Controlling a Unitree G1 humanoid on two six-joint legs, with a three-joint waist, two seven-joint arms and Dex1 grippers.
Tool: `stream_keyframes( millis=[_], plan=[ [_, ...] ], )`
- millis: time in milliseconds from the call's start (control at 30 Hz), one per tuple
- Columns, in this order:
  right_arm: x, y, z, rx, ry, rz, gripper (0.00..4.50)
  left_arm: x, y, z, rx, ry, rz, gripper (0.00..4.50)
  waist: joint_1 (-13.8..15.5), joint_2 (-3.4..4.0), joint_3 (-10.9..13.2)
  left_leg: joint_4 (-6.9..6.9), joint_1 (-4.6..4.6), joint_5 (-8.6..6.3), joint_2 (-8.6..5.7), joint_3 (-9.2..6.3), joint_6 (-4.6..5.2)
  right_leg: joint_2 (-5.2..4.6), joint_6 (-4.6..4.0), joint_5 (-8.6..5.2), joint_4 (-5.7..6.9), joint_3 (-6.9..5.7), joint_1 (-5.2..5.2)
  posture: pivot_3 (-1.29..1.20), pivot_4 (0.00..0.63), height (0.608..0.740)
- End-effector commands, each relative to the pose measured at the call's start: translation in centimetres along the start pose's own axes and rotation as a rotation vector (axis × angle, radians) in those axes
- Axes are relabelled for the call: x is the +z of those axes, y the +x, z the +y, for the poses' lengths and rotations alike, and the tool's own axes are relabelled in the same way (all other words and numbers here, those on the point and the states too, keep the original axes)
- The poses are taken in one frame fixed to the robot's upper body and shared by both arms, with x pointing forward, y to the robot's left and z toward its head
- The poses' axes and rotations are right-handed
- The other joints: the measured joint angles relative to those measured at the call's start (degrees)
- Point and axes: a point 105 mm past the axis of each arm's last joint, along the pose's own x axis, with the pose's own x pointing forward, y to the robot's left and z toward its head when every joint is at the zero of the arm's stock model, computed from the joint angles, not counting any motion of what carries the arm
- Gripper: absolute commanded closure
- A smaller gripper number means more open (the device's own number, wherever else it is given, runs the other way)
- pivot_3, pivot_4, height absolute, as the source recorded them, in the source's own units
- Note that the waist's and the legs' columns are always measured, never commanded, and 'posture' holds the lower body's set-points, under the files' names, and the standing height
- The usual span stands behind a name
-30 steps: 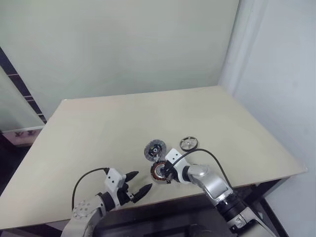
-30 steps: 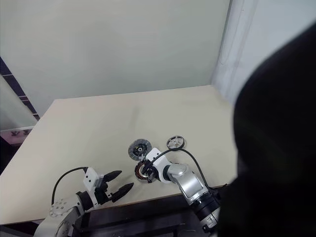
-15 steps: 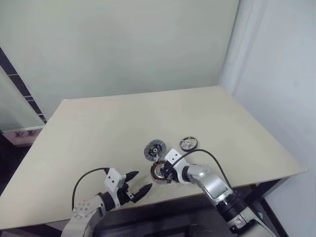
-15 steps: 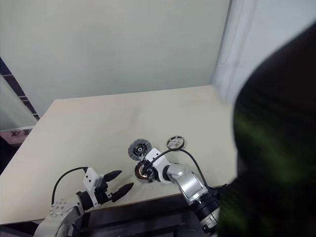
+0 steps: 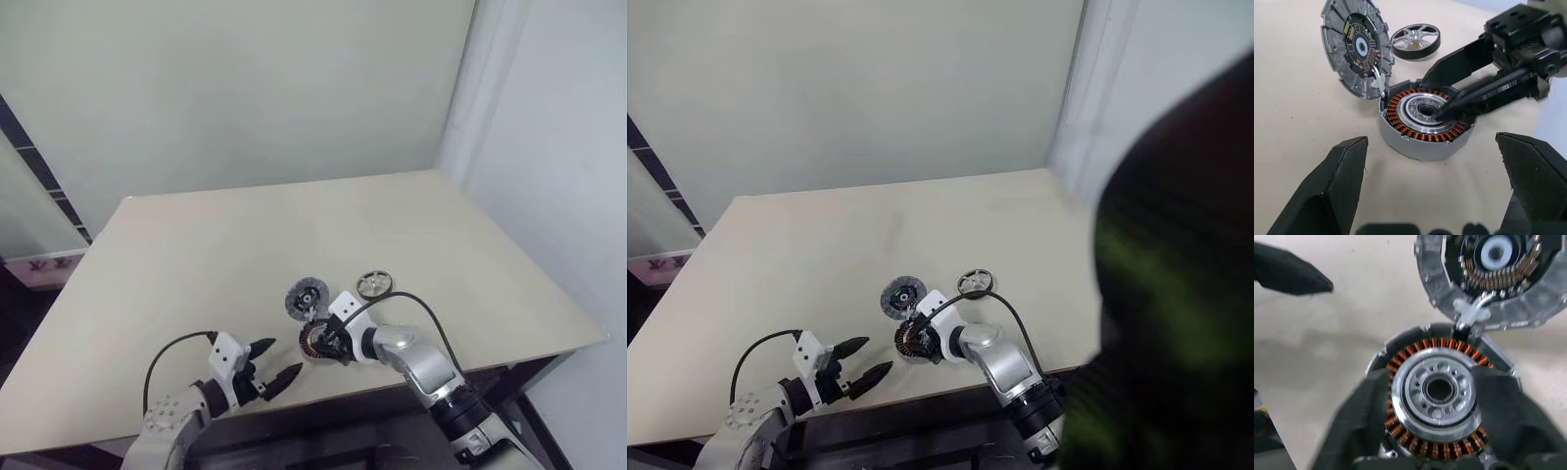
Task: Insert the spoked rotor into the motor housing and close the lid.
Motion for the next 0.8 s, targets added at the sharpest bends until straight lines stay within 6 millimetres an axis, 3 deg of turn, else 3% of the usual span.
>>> stream_keyframes(
  millis=[33,167,333,533,633,800],
  plan=[
    [1.9,-0.2,-0.2,-0.014,-0.023,-0.069,3.04,1.0,0.2,0.2,-0.009,0.043,-0.024,0.0,0.0,0.0,0.0,0.0,0.01,0.0,0.0,0.0,0.0,0.0,0.0,0.0,0.0,0.0,0.0,0.0,0.0,0.74],
    [0.9,0.4,-0.3,-0.032,-0.034,-0.035,4.47,1.1,0.2,0.3,-0.008,0.047,-0.025,0.0,0.0,0.0,0.0,0.0,0.01,0.0,0.0,0.0,0.0,0.0,0.0,0.0,0.0,0.0,-0.01,0.0,0.0,0.74],
    [-1.5,0.9,-0.4,-0.044,-0.052,0.039,4.47,1.2,0.2,0.4,-0.001,0.051,-0.031,0.0,0.0,-0.01,0.0,0.0,0.01,0.0,0.0,0.02,0.0,0.0,0.0,0.0,0.0,0.01,-0.01,0.0,0.0,0.74],
    [1.2,-0.1,-1.3,-0.072,0.013,-0.053,4.47,1.2,0.2,0.4,0.003,0.05,-0.034,0.0,0.0,0.0,0.0,0.0,0.01,0.0,0.0,0.0,0.0,0.0,0.0,0.0,0.02,0.0,0.0,0.0,0.0,0.74],
    [2.5,-0.9,-1.8,-0.072,0.028,-0.088,3.87,1.3,0.3,0.3,0.002,0.05,-0.039,0.0,0.0,0.0,0.0,0.02,0.0,0.0,0.0,0.02,0.0,0.0,0.0,0.0,0.01,0.01,0.0,0.0,0.0,0.74],
    [4.0,-2.4,-3.3,-0.116,0.109,-0.151,2.07,1.4,0.5,0.3,-0.005,0.052,-0.045,0.0,0.0,0.0,0.0,-0.01,0.0,0.0,0.0,-0.02,0.0,0.02,0.01,0.01,0.01,0.0,-0.03,0.0,0.0,0.74]
  ],
)
